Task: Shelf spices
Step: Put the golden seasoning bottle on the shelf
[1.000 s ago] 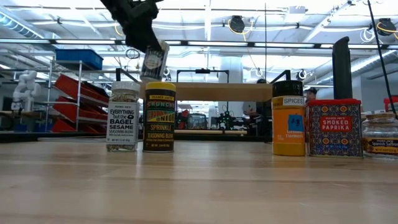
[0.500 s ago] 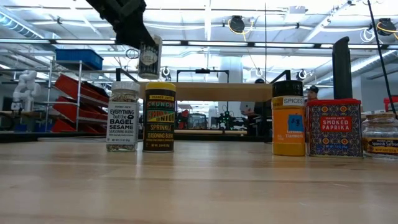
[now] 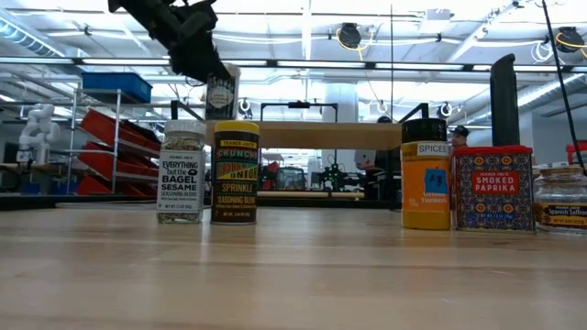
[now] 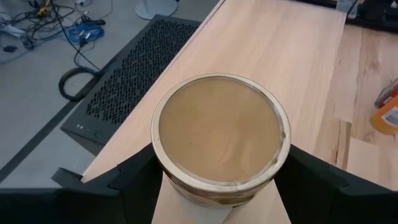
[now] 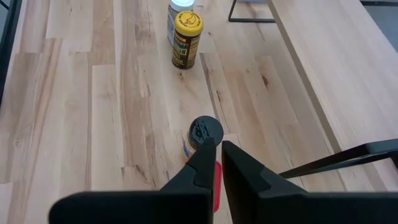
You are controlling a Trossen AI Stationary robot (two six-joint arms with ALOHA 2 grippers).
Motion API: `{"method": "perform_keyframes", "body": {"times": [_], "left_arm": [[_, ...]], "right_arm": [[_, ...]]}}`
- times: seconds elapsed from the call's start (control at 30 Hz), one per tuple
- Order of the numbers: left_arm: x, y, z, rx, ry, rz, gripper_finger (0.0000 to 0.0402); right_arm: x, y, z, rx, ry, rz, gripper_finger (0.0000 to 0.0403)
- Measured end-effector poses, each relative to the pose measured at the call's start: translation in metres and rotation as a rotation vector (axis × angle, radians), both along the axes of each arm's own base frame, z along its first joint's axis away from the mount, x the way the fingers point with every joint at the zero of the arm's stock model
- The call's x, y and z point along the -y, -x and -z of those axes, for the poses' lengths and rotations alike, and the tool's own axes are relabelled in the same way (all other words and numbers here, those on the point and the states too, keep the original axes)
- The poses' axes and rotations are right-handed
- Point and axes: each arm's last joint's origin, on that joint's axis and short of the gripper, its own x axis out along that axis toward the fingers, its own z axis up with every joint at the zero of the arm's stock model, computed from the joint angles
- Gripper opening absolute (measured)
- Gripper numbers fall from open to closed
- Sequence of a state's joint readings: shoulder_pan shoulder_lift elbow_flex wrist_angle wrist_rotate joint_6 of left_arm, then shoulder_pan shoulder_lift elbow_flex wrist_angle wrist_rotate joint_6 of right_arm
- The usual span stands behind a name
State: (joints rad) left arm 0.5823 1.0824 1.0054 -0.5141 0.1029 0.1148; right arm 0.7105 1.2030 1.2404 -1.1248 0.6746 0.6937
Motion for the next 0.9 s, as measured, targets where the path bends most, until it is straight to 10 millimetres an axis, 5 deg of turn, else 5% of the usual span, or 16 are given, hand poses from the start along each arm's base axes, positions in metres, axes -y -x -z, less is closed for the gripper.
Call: {"method": "perform_keyframes", "body": {"times": [0.5,0.9], "left_arm": [[-0.0005,0.0022,0.0025,-0.052,-0.026,-0.033,0.0327],[-0.0004,0.0026,-0.0073,-0.022,-0.048,-0.037,0.0332]], "right_arm": [[0.0000,0.0000,0.0000,0.000,0.002,-0.002,0.0016],[0.0000,0.0000,0.0000,0.000,0.002,-0.002,0.0016]]}}
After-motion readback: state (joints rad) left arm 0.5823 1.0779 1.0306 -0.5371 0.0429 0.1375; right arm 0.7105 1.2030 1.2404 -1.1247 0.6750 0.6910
